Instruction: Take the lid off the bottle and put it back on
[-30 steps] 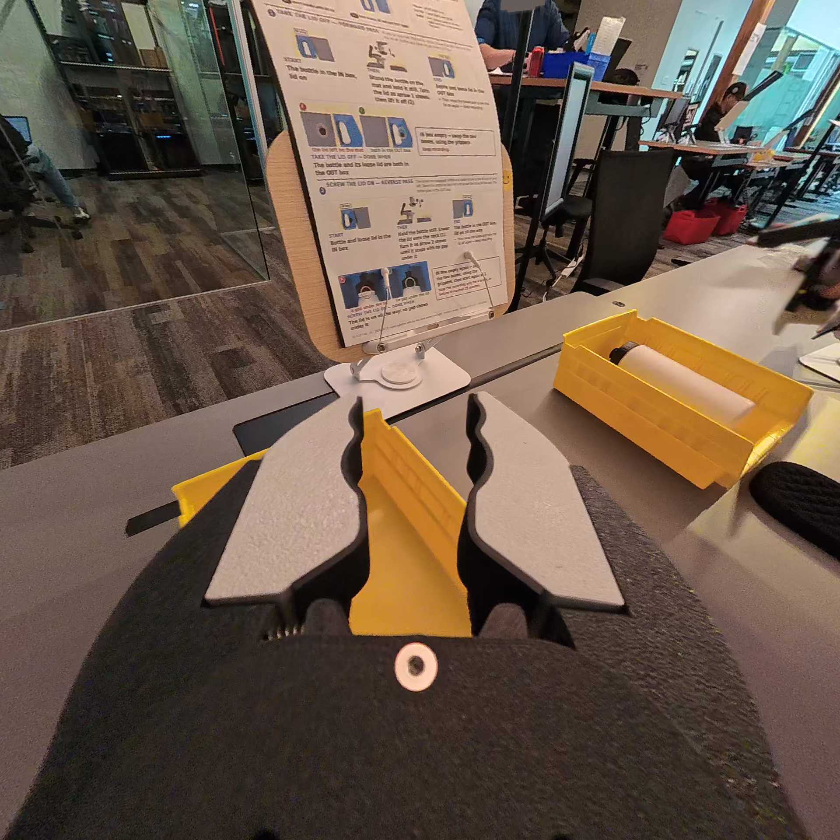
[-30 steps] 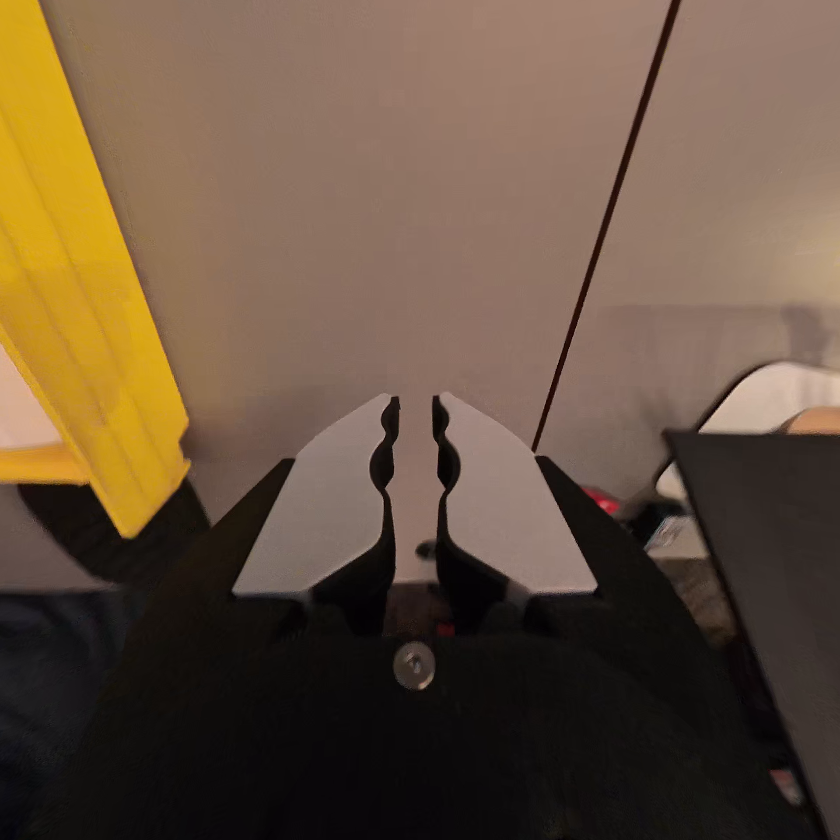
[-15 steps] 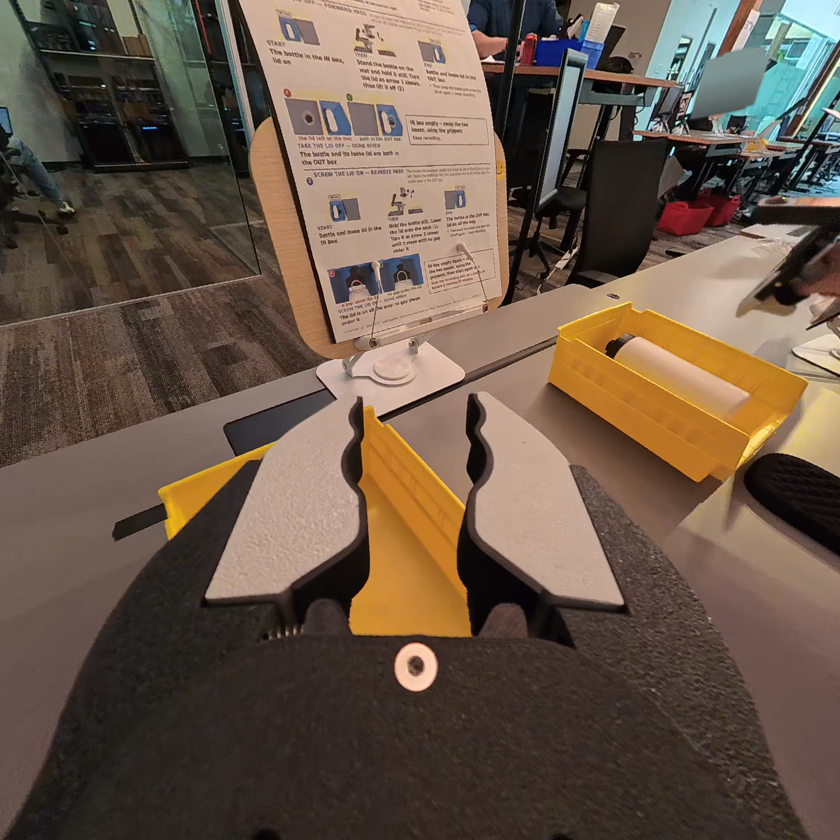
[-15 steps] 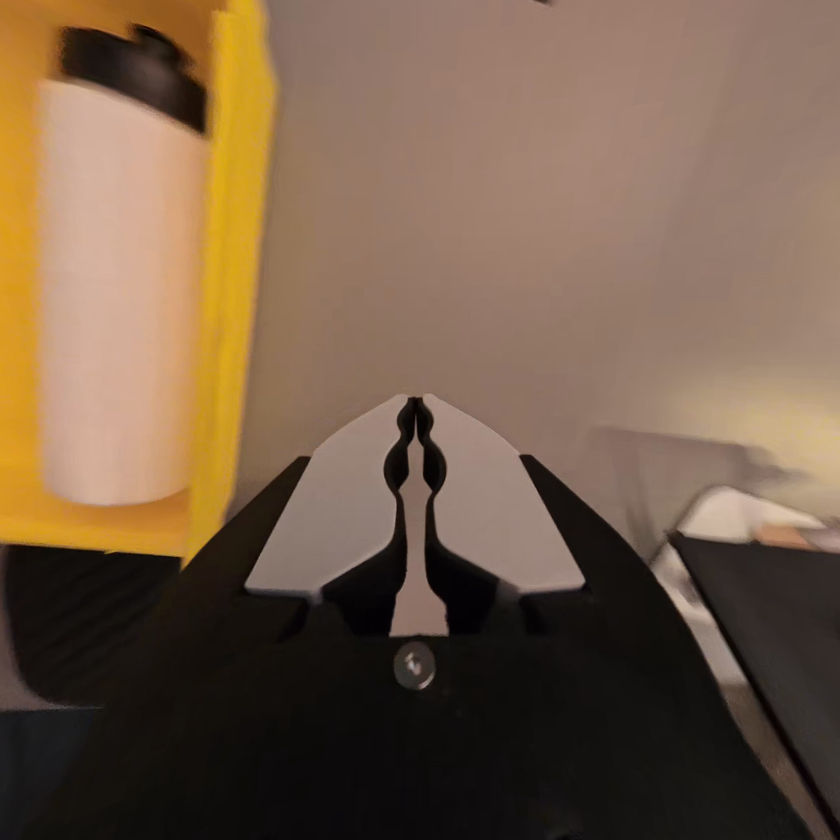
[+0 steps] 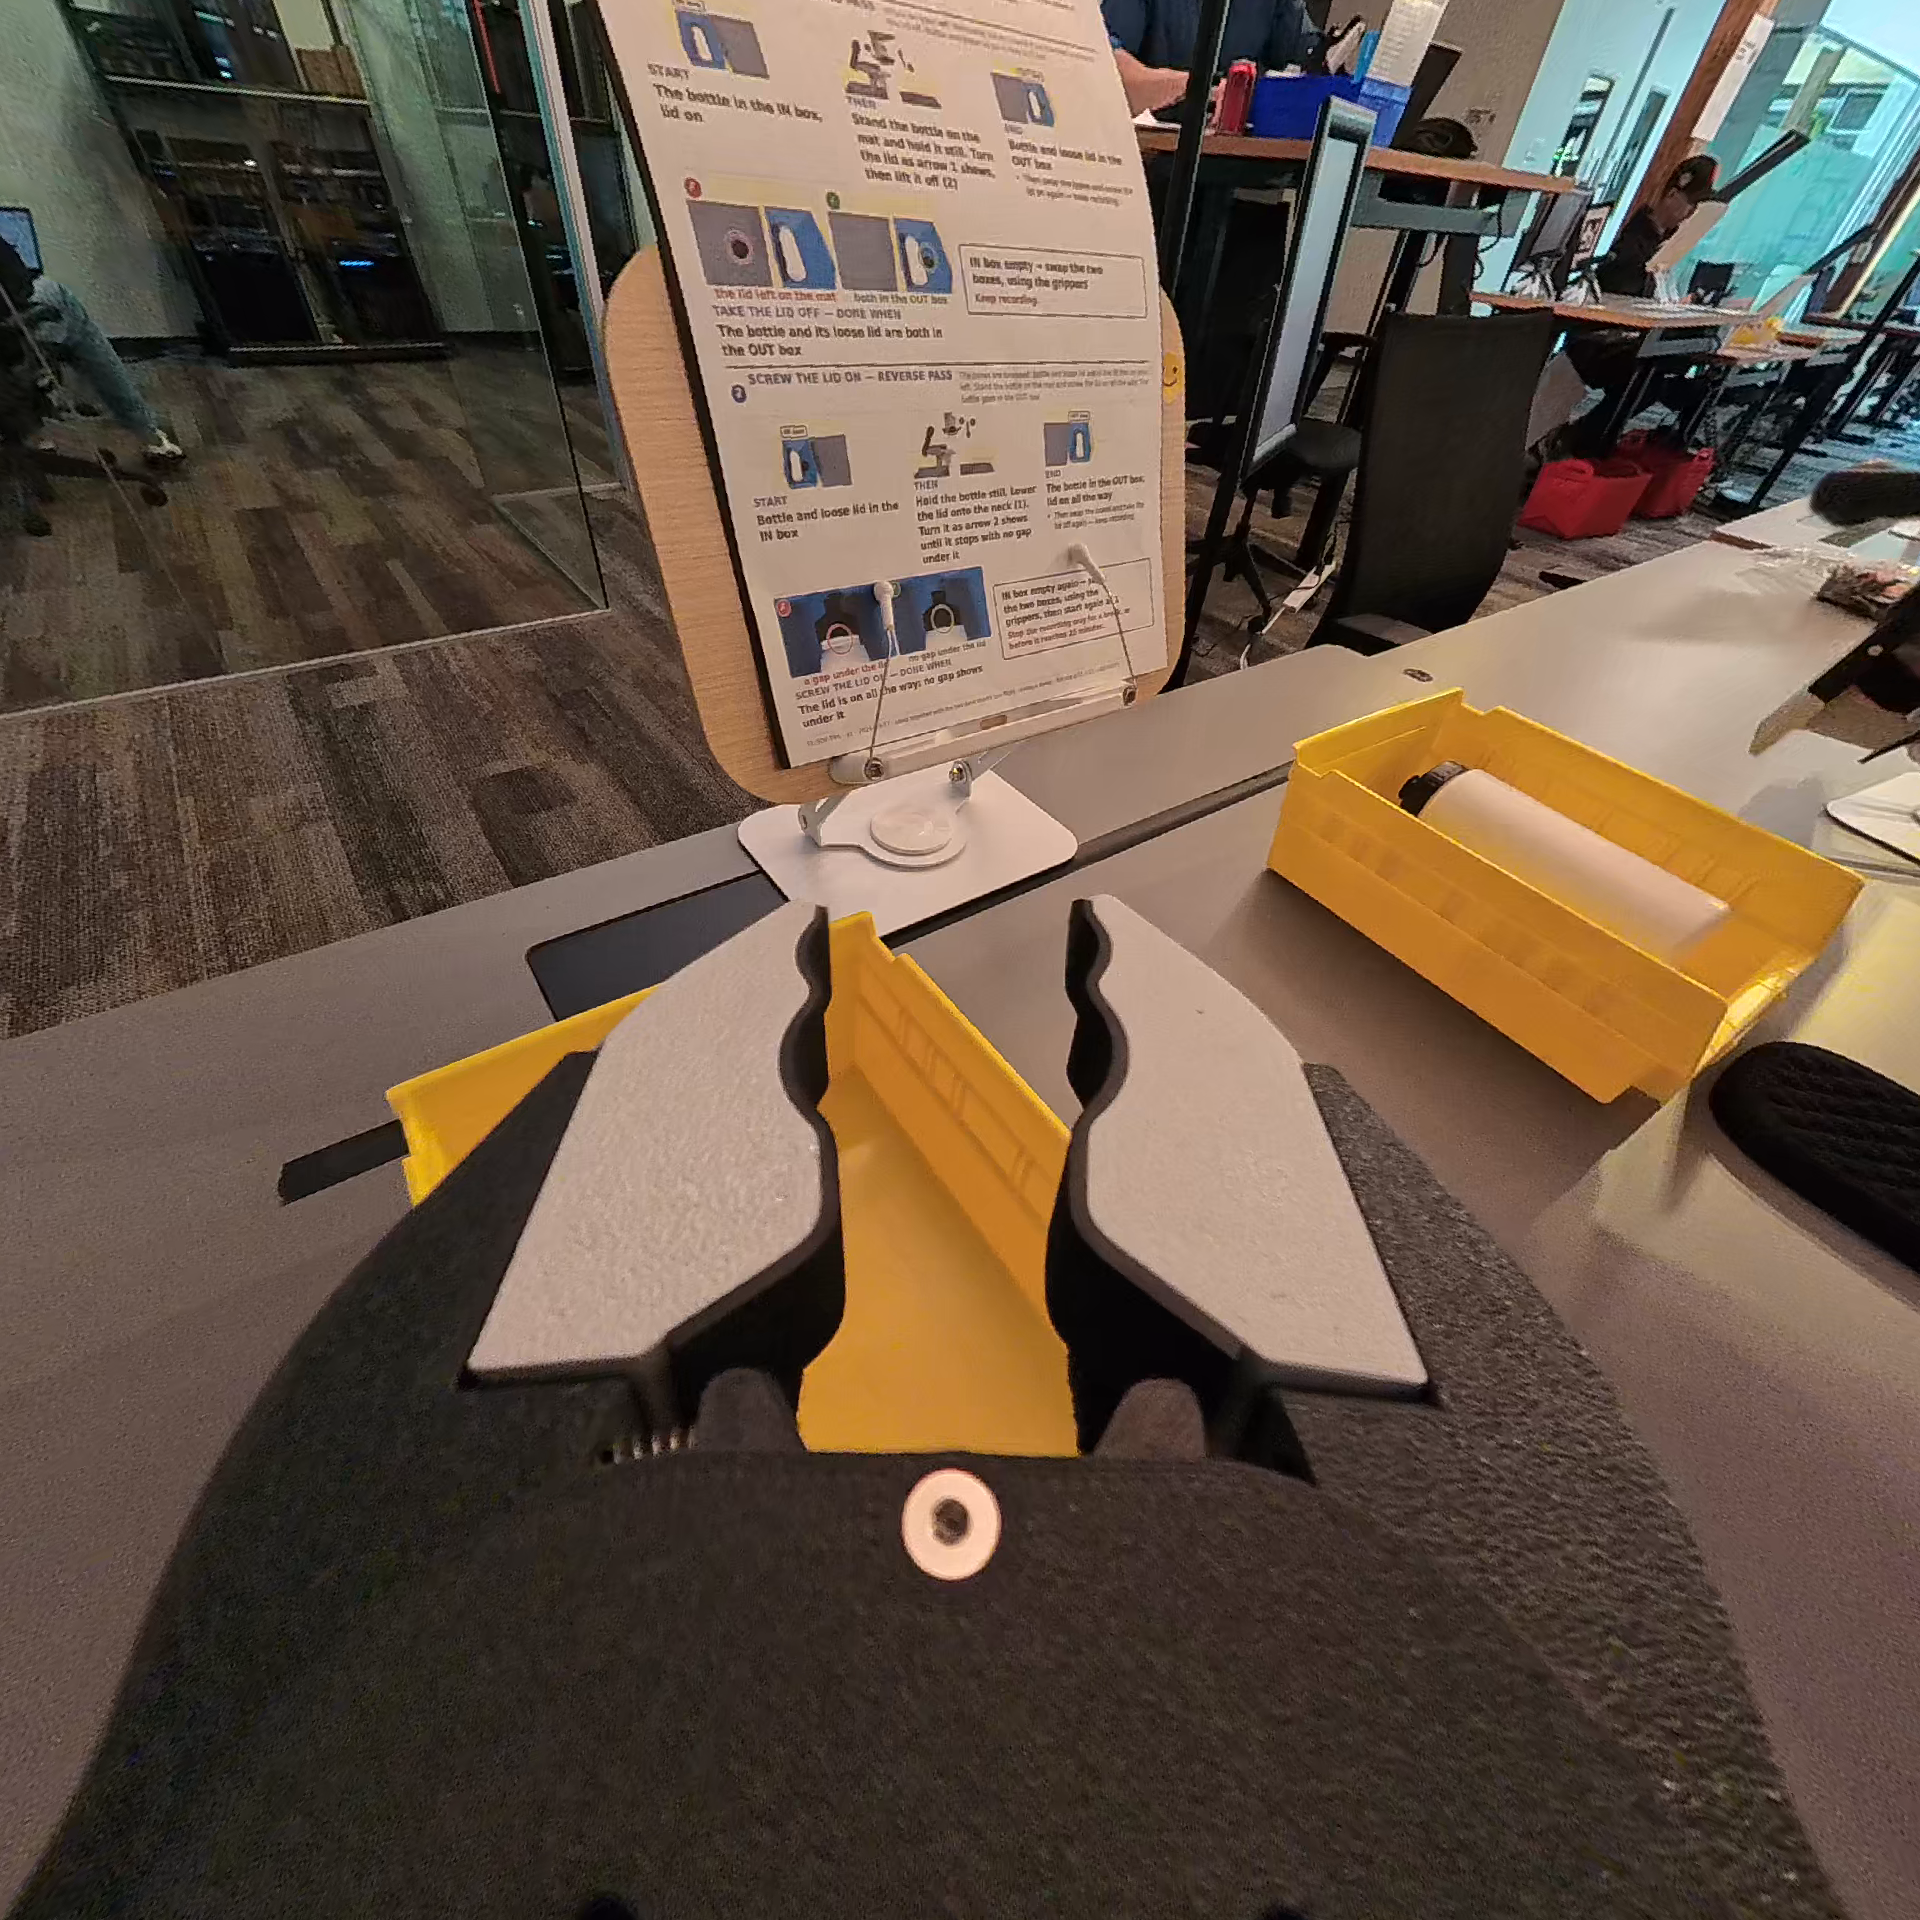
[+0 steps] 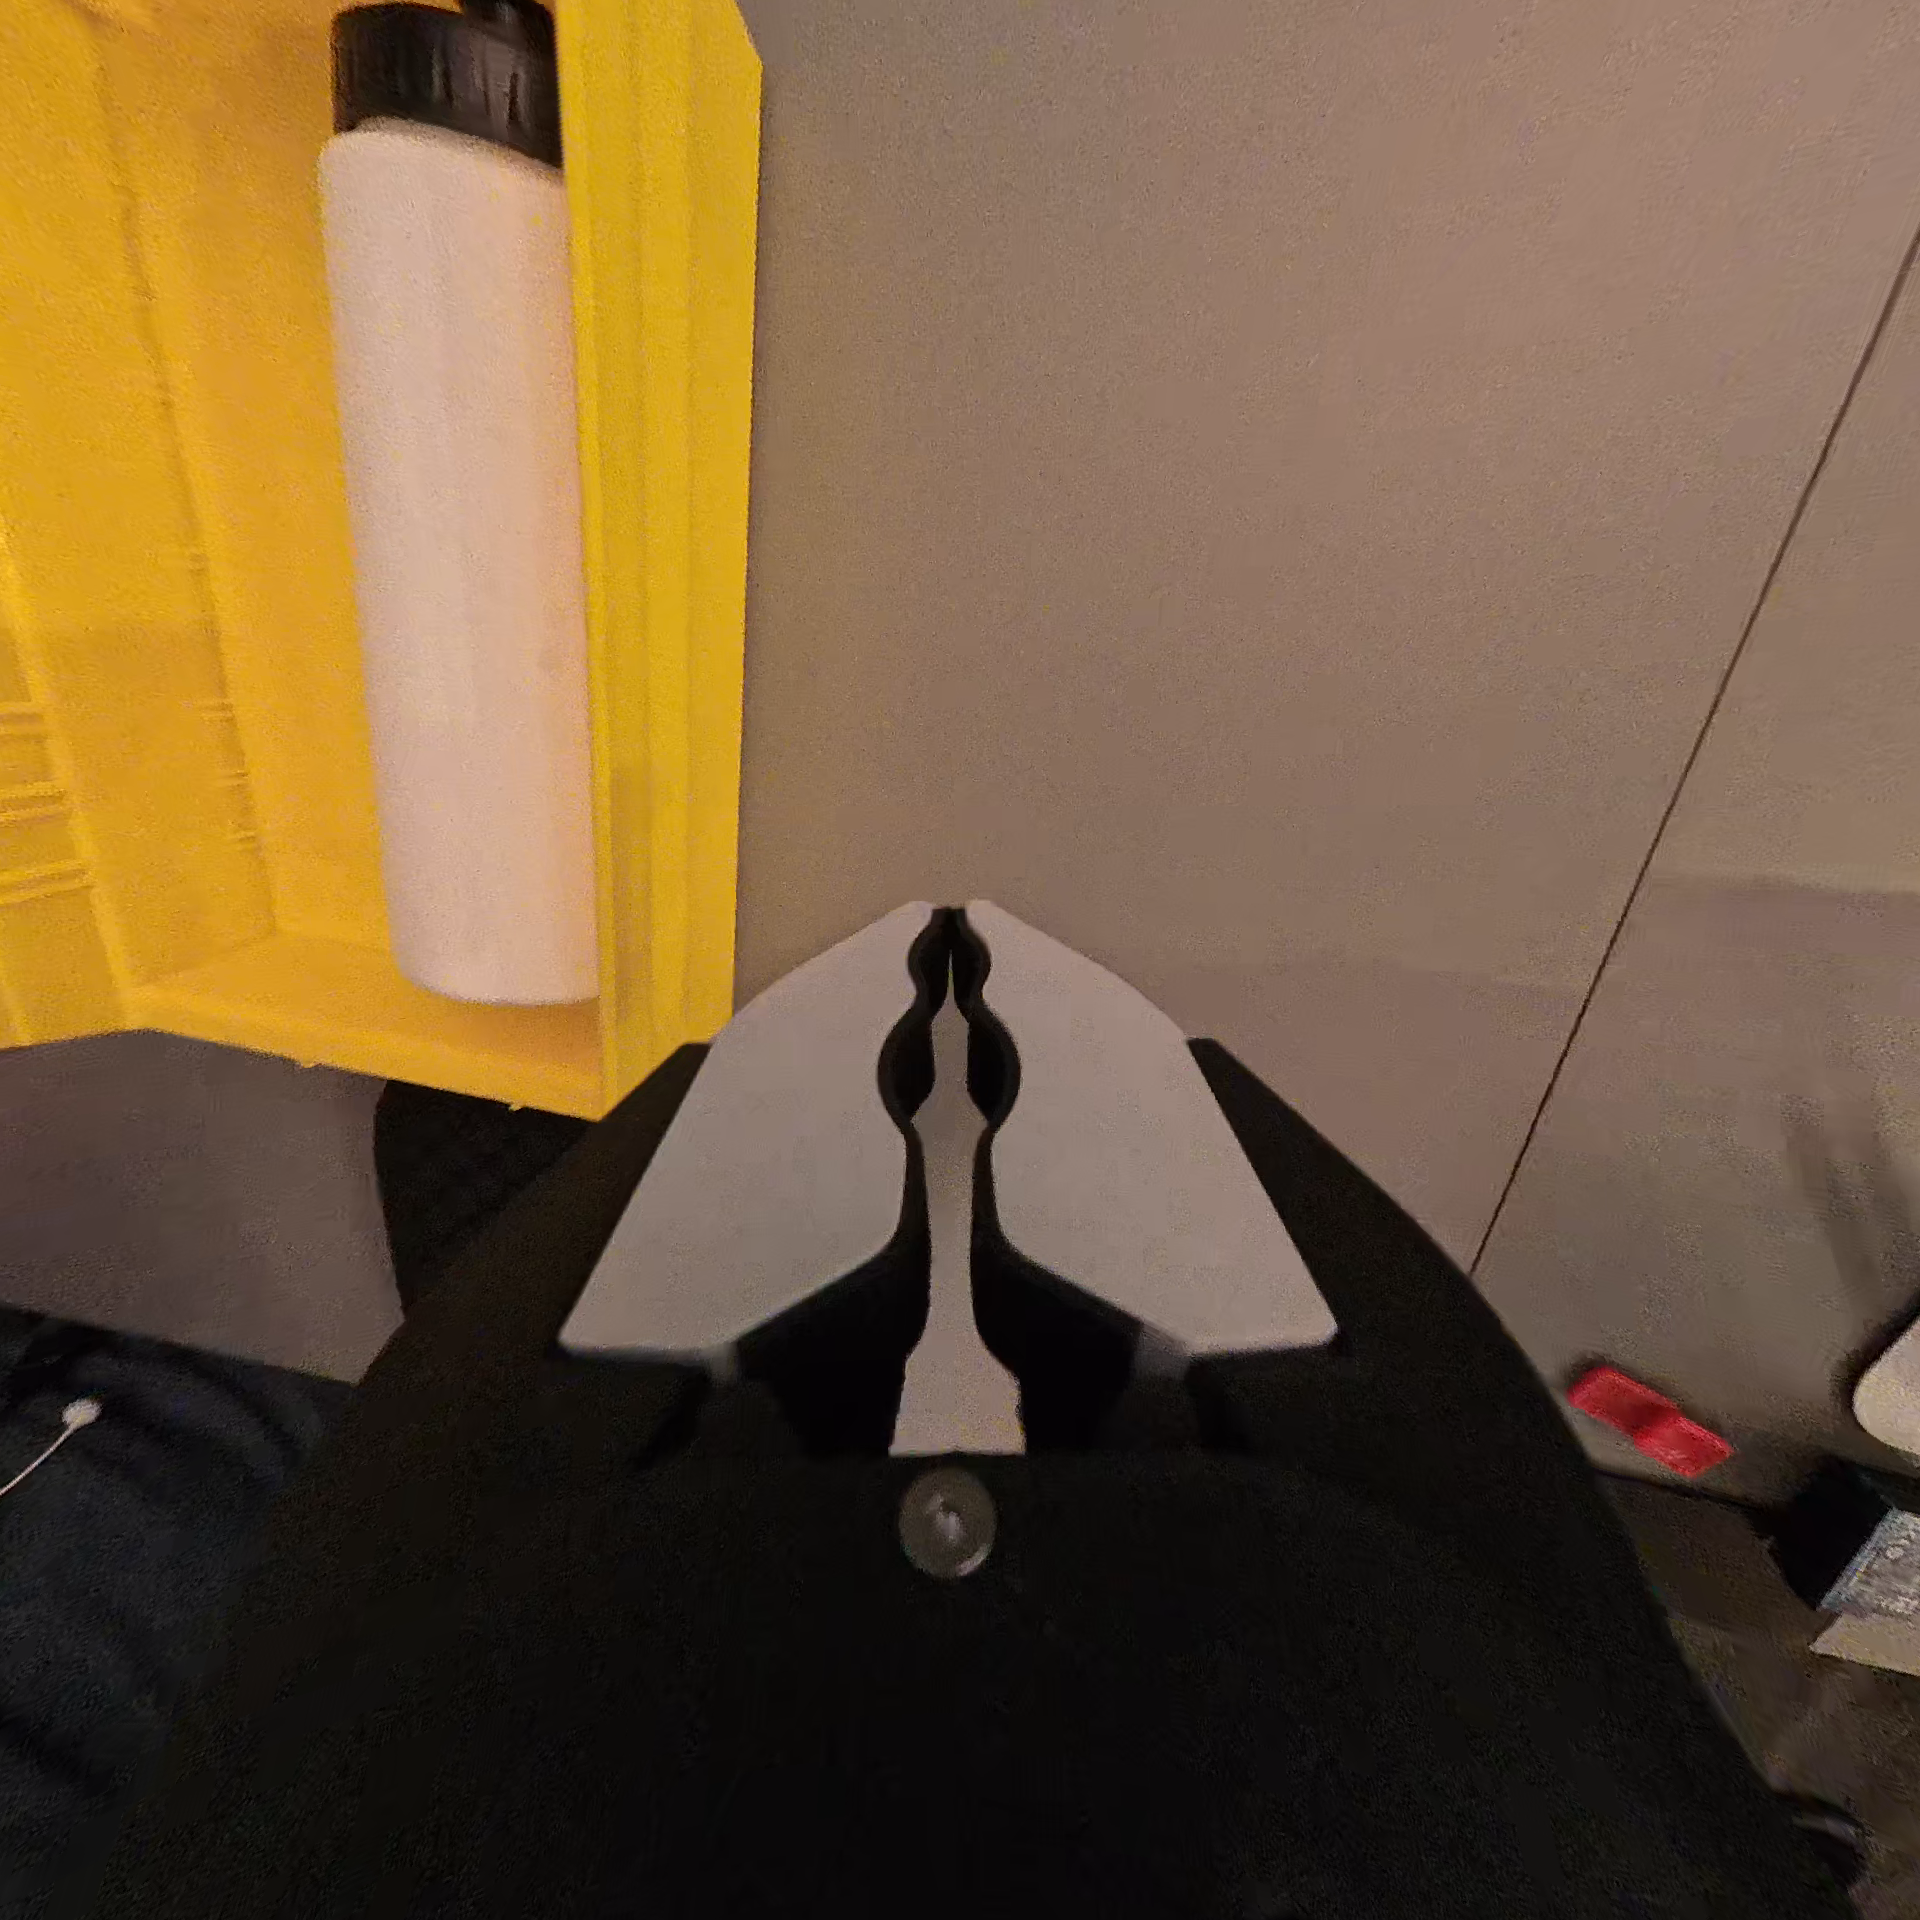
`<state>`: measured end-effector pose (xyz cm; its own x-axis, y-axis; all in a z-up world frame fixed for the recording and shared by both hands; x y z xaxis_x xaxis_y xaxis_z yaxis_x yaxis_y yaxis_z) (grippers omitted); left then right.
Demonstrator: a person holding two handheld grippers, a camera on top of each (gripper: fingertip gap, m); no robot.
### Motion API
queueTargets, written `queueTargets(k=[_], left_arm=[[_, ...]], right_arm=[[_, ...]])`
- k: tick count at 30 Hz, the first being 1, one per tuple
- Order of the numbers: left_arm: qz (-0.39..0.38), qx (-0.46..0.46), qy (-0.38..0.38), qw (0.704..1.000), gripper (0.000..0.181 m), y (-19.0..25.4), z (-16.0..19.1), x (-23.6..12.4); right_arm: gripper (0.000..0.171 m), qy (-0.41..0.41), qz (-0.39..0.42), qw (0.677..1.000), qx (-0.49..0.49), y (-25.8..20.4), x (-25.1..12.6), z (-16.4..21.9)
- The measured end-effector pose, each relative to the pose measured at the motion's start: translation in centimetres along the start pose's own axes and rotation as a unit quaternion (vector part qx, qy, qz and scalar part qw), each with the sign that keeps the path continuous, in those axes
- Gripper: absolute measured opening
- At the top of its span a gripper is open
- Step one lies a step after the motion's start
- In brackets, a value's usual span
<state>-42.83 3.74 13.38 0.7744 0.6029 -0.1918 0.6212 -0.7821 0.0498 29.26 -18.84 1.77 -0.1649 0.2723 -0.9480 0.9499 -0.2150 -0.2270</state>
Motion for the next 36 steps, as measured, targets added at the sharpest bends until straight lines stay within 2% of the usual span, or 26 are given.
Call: queueTargets(k=[5, 8, 10, 12, 14, 15, 18, 21, 23, 26, 29, 32, 36], left_arm=[[-0.007, 0.0, -0.006, 1.0, 0.043, -0.3, 0.1, -0.2], [-0.002, -0.005, -0.03, 1.0, 0.043, -0.5, 0.6, 0.3], [-0.013, 0.0, -0.05, 0.999, 0.043, -1.0, 1.2, 0.7], [-0.058, 0.005, -0.086, 0.995, 0.043, -2.4, 2.2, 1.1], [-0.12, 0.012, -0.137, 0.983, 0.045, -4.3, 3.5, 0.9], [-0.142, 0.011, -0.158, 0.977, 0.045, -5.1, 4.1, 0.6], [-0.183, -0.025, -0.226, 0.956, 0.052, -7.5, 6.4, -0.6], [-0.214, -0.059, -0.307, 0.925, 0.059, -9.9, 9.3, -1.3], [-0.198, -0.089, -0.332, 0.918, 0.058, -10.7, 10.7, -1.0], [-0.18, -0.116, -0.341, 0.915, 0.053, -11.3, 11.8, -0.2], [-0.177, -0.12, -0.382, 0.899, 0.05, -11.3, 13.0, 0.2], [-0.164, -0.128, -0.401, 0.892, 0.044, -11.2, 13.8, 0.9], [-0.161, -0.128, -0.453, 0.868, 0.035, -11.1, 15.4, 1.5]], right_arm=[[0.002, 0.035, 0.014, 0.999, -0.011, 0.1, -0.4, 0.5], [0.002, 0.121, 0.037, 0.991, -0.041, -1.3, -1.8, 0.2], [0.002, 0.262, 0.011, 0.96, -0.101, -4.6, -3.3, -0.2], [0.004, 0.398, -0.025, 0.903, -0.162, -8.7, -4.4, -0.1], [0.013, 0.466, -0.039, 0.863, -0.19, -12.1, -4.4, -0.2], [0.021, 0.472, -0.034, 0.86, -0.193, -13.3, -4.2, -0.6], [0.043, 0.439, 0.002, 0.879, -0.187, -14.5, -3.4, -2.3], [0.053, 0.384, 0.092, 0.908, -0.138, -11.2, -2.0, -3.7], [0.054, 0.33, 0.119, 0.933, -0.082, -8.3, -0.4, -3.7], [0.054, 0.247, 0.088, 0.963, -0.06, -6.3, 2.1, -3.0], [0.053, 0.165, 0.06, 0.984, -0.038, -5.8, 4.4, -2.2], [0.047, 0.118, 0.057, 0.991, -0.012, -5.2, 6.1, -2.0], [0.035, 0.076, 0.022, 0.997, 0.006, -5.3, 7.7, -1.8]])
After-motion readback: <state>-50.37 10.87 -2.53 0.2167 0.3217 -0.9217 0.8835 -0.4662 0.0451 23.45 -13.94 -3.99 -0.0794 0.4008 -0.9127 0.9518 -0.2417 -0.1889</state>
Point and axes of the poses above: each gripper's, where its closed fingertips meet, x out along the fingers, z out of its underside, y = z × x across the jaws, the point moved 7 cm from there along -x, back along the fingers, and after that the axes turned 4 degrees about -z, right-handed, at the moved point
